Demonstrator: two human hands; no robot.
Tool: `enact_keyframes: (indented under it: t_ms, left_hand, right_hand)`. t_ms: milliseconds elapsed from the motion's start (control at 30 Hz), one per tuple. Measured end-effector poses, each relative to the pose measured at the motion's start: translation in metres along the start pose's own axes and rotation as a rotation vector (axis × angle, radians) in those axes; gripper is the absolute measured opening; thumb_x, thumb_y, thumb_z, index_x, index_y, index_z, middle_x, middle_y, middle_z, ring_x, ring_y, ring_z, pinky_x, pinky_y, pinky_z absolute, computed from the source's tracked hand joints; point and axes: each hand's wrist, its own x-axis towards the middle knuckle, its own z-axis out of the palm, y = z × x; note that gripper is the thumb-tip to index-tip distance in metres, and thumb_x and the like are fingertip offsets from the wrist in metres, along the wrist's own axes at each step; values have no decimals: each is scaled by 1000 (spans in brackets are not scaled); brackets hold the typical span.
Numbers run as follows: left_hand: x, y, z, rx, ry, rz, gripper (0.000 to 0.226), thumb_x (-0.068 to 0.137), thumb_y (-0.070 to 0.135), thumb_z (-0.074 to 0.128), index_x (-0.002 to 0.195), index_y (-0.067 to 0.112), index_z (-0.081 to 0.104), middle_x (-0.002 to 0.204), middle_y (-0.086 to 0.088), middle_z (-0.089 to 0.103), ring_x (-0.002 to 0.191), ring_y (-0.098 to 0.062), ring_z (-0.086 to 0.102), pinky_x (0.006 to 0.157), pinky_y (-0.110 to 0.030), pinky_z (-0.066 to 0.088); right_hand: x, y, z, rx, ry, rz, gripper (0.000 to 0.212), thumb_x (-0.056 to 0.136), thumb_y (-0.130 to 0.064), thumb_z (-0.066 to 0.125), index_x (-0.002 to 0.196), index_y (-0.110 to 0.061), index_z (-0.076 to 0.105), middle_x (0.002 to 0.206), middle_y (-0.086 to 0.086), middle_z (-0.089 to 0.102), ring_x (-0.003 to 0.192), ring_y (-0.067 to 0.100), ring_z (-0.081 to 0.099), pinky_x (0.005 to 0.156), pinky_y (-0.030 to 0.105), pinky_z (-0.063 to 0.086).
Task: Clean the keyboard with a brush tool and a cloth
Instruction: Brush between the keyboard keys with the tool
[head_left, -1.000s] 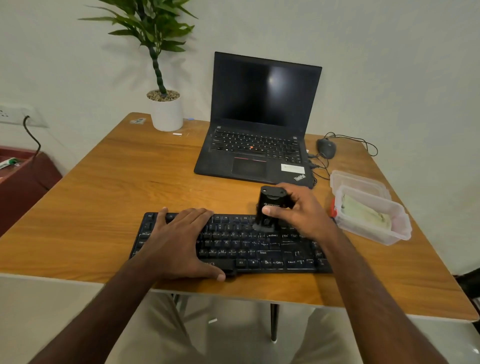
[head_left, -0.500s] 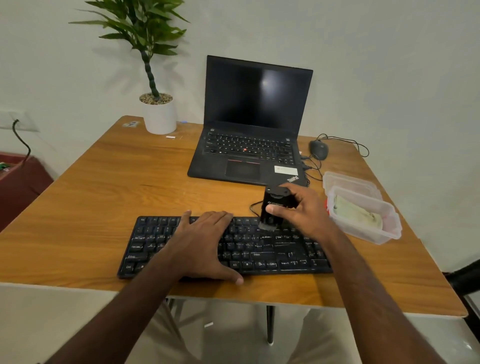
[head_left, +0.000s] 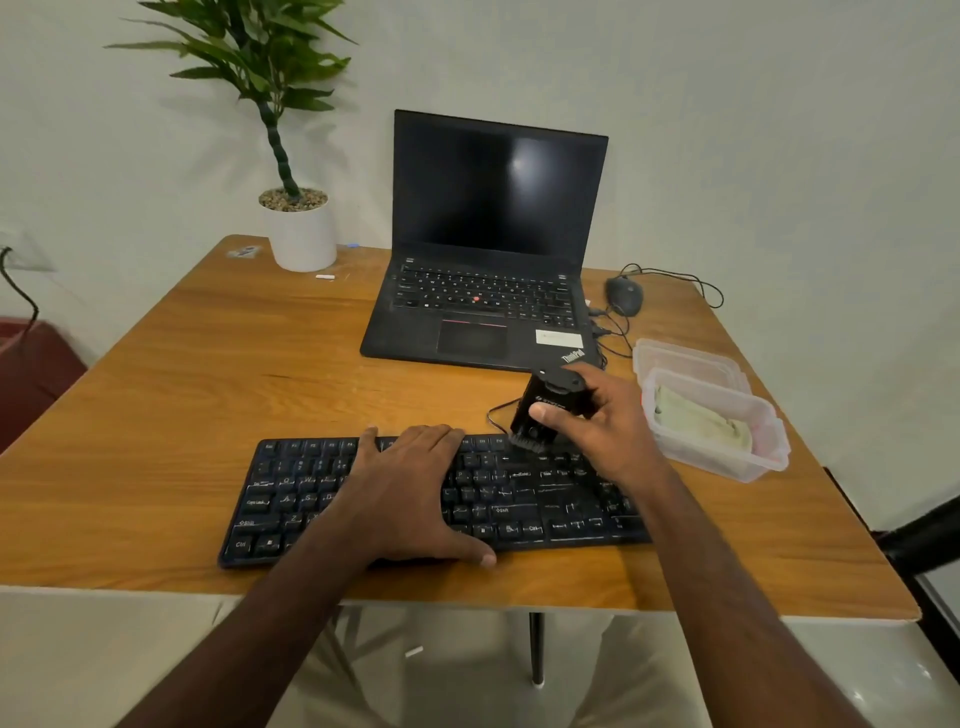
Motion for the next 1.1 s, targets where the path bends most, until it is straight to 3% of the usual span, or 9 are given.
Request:
enact_keyframes:
  t_ms: [100, 267, 333, 433, 633, 733, 867, 967, 1100]
  left_hand:
    - [0, 0, 0, -14, 6, -3, 141, 47, 103, 47, 158, 25, 8, 165, 7, 15, 151, -13, 15, 119, -65, 4]
    - [0, 0, 0, -26, 13, -4, 140, 47, 103, 50, 157, 26, 10, 165, 8, 17, 150, -12, 16, 119, -65, 4]
    - [-1, 0, 0, -29, 12, -7, 140, 47, 103, 49, 157, 27, 9, 165, 8, 17, 150, -12, 16, 119, -65, 4]
    - [-2, 1, -1, -33, 21, -4, 138, 48, 102, 50, 157, 27, 10, 164, 8, 18, 150, -11, 16, 119, -64, 4]
    - [-2, 1, -2, -30, 5, -11, 139, 48, 102, 50, 158, 27, 8, 165, 8, 16, 150, -11, 15, 119, -64, 4]
    - [-1, 1, -2, -30, 10, -7, 139, 48, 102, 50, 158, 27, 9, 165, 8, 16, 150, -12, 15, 119, -64, 4]
    - [-2, -6, -1, -21, 18, 4, 141, 46, 103, 49, 158, 27, 10, 165, 8, 18, 150, -12, 17, 120, -63, 6]
    - [-2, -14, -3, -21, 21, -4, 142, 44, 104, 48, 158, 27, 11, 164, 8, 19, 149, -11, 18, 120, -61, 6]
    - [-1, -17, -5, -25, 13, -11, 143, 43, 104, 49, 158, 28, 11, 164, 8, 20, 149, -12, 20, 120, -61, 6]
  right_hand:
    - [-7, -2, 6, 24, -63, -4, 28, 82, -15, 81, 108, -11, 70, 97, 1, 73, 94, 24, 68, 84, 49, 57]
    - [-3, 1, 13, -17, -11, 0, 33, 79, -31, 81, 108, -21, 69, 97, -1, 72, 92, 31, 66, 82, 55, 56]
    - [-1, -3, 17, -16, 9, -8, 28, 81, -22, 82, 106, -18, 70, 94, -2, 72, 89, 23, 67, 78, 46, 58]
    - [-3, -8, 31, -107, -39, -36, 33, 80, -28, 83, 109, -22, 70, 97, -8, 72, 90, 11, 67, 76, 34, 58]
    - [1, -10, 28, -129, 79, -67, 30, 80, -27, 83, 107, -19, 70, 94, -13, 71, 90, 3, 66, 75, 17, 53]
    - [-4, -9, 27, -91, 9, -40, 30, 81, -24, 82, 107, -19, 69, 96, -12, 71, 92, 2, 66, 75, 12, 50]
    - [-7, -3, 5, -80, 120, 41, 30, 82, -24, 80, 109, -22, 69, 100, -11, 70, 96, -2, 64, 78, 12, 51]
    - [-8, 0, -13, 5, 223, 72, 32, 82, -23, 80, 112, -17, 69, 103, -4, 72, 100, 7, 67, 83, 27, 57]
    - [-13, -2, 4, -19, 92, 74, 31, 82, -25, 80, 111, -21, 70, 102, -7, 71, 100, 8, 66, 83, 28, 56]
